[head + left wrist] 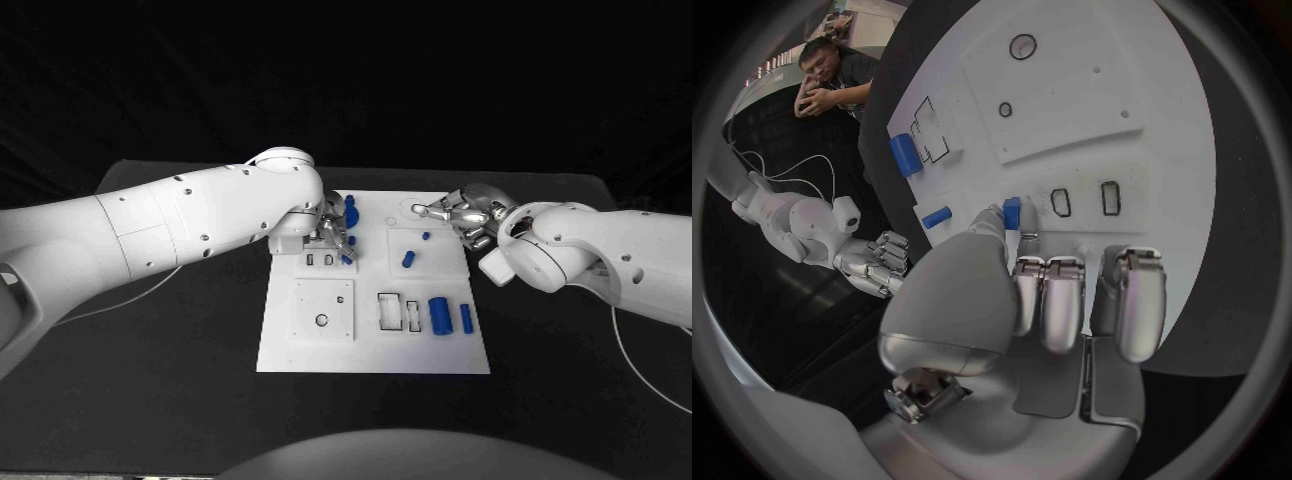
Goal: Assemble the parts on the task board
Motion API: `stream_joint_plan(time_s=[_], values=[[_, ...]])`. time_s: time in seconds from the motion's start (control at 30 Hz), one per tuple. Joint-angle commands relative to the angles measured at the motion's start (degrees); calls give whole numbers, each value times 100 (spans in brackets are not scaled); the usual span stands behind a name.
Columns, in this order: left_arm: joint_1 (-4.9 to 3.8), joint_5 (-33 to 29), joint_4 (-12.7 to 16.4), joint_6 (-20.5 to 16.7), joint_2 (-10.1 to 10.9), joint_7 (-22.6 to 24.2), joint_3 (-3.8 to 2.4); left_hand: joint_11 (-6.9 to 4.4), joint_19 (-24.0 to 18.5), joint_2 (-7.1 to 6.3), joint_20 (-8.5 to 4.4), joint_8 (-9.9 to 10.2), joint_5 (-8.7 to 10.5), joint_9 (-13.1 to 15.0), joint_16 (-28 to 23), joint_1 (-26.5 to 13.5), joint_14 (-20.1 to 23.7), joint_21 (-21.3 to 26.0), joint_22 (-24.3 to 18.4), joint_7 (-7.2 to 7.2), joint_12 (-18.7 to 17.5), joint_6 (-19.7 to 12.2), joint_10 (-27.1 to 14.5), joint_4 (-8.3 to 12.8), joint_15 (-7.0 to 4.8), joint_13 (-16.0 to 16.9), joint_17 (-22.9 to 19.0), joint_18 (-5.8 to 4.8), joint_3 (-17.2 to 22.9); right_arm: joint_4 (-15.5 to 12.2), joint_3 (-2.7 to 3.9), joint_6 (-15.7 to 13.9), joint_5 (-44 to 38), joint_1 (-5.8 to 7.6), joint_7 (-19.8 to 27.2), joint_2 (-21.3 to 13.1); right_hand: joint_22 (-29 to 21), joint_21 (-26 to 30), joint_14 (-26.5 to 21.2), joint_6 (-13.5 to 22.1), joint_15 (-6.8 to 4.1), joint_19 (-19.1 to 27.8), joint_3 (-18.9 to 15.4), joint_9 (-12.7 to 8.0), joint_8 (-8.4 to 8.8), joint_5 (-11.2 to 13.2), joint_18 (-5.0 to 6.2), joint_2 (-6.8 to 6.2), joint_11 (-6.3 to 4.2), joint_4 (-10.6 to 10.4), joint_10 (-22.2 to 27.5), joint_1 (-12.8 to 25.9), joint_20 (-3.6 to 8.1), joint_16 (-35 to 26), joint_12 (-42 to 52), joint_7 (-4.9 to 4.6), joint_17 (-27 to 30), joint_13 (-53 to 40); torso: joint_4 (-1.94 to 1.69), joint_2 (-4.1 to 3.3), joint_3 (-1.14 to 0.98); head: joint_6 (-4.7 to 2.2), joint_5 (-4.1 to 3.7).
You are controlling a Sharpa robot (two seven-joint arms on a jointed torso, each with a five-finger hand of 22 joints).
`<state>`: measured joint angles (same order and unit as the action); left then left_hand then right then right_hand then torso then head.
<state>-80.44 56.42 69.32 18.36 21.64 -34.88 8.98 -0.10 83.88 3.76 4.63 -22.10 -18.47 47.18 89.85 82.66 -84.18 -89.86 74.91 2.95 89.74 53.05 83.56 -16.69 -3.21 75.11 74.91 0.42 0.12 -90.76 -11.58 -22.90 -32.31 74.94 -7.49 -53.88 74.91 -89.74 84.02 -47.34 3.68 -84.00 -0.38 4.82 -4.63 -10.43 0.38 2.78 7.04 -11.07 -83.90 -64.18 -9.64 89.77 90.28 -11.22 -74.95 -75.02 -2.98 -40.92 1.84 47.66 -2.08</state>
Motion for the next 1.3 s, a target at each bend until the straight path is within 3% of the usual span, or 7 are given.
stream_joint_plan(time_s=[0.03, 0.43, 0.7, 0.87, 1.1, 1.3], values=[[2, 43, 11, -102, -1, 128, -1, -59, 612, 526, 57, 9, -35, 32, 15, 622, -582, -14, 1509, -18, 26, 72, 644, 3, -1, 1489, 1509, -42, 184, 3, -3, 50, -62, -6, -22, -3, 1509, -26, 598, -10, 39, -600, -31, 7, -19, -31, -38, 39, 28, -5, -610, -13, -45, 23, -28, -16, -1505, -1498, -2, -2, 1, 6, -2], [-11, 134, 180, -290, 170, 166, -6, -56, 612, 281, 110, 35, -37, 99, 15, 470, -582, -14, 1509, -22, 26, 163, 644, -1, 2, 1489, 1509, -42, 654, 40, -6, 57, -64, -24, -26, -2, 1509, -26, 598, -8, 42, -600, -36, 7, -19, -30, -38, 43, 31, -8, -610, -13, -48, 23, -28, -18, -1505, -1498, -4, 3, -3, 12, 12], [-152, 158, 388, -151, 432, 21, -13, -65, 612, 108, 130, 53, -56, 146, 15, 375, -582, -14, 1509, -31, 26, 193, 644, 6, -11, 1489, 1509, -42, 922, 52, -7, 27, -64, -37, -13, -5, 1509, -26, 598, -6, 43, -600, -38, 7, -18, -31, -38, 44, 32, -9, -610, -14, -49, 23, -28, -20, -1505, -1498, -17, 5, -4, 36, 1], [-244, 145, 481, -5, 594, -105, -14, -61, 612, -58, 137, 64, -100, 188, 15, 253, -582, -14, 1509, -40, 26, 225, 644, 4, -16, 1489, 1509, -42, 1132, 53, -8, 4, -64, -41, 0, -2, 1509, -26, 598, -6, 43, -600, -38, 7, -18, -31, -38, 44, 32, -9, -610, -14, -49, 23, -28, -20, -1505, -1498, -3, 2, 0, 25, 26], [-288, 121, 542, 107, 707, -293, -9, -83, 612, -282, 130, 69, -242, 244, 15, 102, -582, -14, 1509, -47, 26, 271, 644, 8, -27, 1489, 1509, -42, 1352, 51, -9, 0, -64, -45, 1, -4, 1509, -26, 598, -6, 43, -600, -38, 7, -18, -31, -38, 44, 32, -9, -610, -14, -49, 23, -28, -20, -1505, -1498, -4, -3, 4, 13, 30], [-299, 103, 578, 122, 780, -399, -6, -95, 612, -367, 121, 44, -272, 287, 15, 29, -582, -14, 1509, -69, 26, 333, 644, 11, -37, 1489, 1509, -42, 1451, 50, -10, -1, -64, -48, 0, -1, 1509, -26, 598, -6, 43, -600, -38, 7, -18, -31, -38, 44, 32, -9, -610, -14, -49, 23, -28, -20, -1505, -1498, 0, -4, 1, 27, 47]])
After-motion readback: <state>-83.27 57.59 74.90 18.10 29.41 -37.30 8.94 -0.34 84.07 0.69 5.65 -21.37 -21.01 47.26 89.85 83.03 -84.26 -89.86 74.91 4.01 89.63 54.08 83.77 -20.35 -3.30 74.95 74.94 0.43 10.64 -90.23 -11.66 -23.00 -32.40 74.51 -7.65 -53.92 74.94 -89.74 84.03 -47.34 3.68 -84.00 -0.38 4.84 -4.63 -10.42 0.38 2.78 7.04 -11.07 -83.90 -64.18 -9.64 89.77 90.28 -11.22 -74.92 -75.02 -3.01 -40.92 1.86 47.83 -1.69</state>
